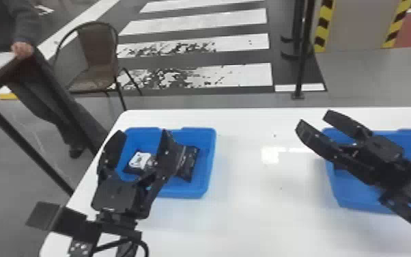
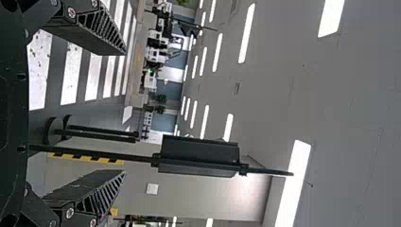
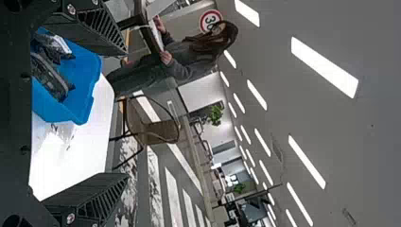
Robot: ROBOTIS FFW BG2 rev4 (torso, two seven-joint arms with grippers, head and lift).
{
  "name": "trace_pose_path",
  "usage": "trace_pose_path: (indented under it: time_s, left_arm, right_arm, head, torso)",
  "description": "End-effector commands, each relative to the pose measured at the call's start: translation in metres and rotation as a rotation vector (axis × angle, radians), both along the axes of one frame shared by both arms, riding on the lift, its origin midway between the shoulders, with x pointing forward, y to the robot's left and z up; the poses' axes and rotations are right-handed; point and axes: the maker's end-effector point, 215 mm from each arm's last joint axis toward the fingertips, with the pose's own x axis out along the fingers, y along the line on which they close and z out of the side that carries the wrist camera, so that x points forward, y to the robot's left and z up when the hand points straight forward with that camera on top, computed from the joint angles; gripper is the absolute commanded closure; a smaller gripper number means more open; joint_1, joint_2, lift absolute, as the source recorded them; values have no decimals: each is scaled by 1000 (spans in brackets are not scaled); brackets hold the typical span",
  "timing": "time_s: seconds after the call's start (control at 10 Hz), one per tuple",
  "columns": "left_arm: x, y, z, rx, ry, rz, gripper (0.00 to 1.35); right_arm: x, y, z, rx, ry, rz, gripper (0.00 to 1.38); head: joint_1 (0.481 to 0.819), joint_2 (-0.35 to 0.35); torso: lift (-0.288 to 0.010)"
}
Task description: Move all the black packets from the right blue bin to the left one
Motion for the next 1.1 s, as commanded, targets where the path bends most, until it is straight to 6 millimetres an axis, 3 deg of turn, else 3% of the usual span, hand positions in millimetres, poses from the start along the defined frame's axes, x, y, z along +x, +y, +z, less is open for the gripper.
trace_pose_path:
  time_s: [0.0,0.1,0.5,1.0]
  left_arm:
    - [-11,1,-2,1,19,5,151]
    - [-12,7,-2,21,18,22,145]
    - [-14,5,-4,26,45,16,145]
    - [-15,6,-6,32,49,18,151]
  right_arm:
    - [1,-15,-6,-52,15,-55,104]
    - [0,-33,-8,-106,35,-124,107]
    - [-13,-114,-53,-289,243,-357,104]
    - [-3,-149,-102,-334,355,-422,107]
  head:
    - [695,193]
    - [695,178]
    - [695,93]
    - [695,27]
  torso:
    - [-140]
    - [-140]
    - [-140]
    - [-140]
